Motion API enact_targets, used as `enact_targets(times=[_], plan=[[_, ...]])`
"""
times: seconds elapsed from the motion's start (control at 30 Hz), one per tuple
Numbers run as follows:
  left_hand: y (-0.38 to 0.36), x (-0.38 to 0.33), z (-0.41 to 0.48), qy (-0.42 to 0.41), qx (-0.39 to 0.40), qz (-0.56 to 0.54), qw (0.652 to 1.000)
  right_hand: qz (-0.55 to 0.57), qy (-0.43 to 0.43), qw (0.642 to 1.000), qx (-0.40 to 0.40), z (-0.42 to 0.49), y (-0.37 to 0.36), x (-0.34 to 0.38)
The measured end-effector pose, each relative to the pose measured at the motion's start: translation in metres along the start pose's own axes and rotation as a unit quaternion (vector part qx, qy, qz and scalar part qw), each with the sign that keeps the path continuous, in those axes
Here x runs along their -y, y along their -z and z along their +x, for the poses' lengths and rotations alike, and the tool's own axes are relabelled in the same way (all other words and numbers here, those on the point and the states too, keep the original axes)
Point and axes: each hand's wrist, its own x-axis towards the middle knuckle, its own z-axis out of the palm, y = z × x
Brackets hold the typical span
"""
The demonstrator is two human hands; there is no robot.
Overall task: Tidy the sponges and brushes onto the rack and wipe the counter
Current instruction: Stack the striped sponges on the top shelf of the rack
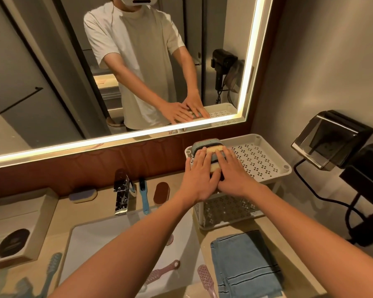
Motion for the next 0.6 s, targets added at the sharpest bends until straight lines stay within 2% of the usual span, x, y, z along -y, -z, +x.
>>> enact_targets(times=[0.17, 0.3, 0.6], plan=[[0.018, 0.019, -0.001, 0.007, -0.038, -0.029, 0.999, -0.039, 0.079, 0.994, -0.058, -0.007, 0.000, 0.023], [0.040, 0.044, -0.014, 0.049, -0.053, -0.038, 0.997, -0.019, 0.111, 0.992, -0.059, -0.004, -0.003, 0.053], [0.072, 0.108, -0.070, 0.086, -0.043, -0.025, 0.995, -0.075, 0.186, 0.978, -0.062, 0.023, -0.038, 0.116]])
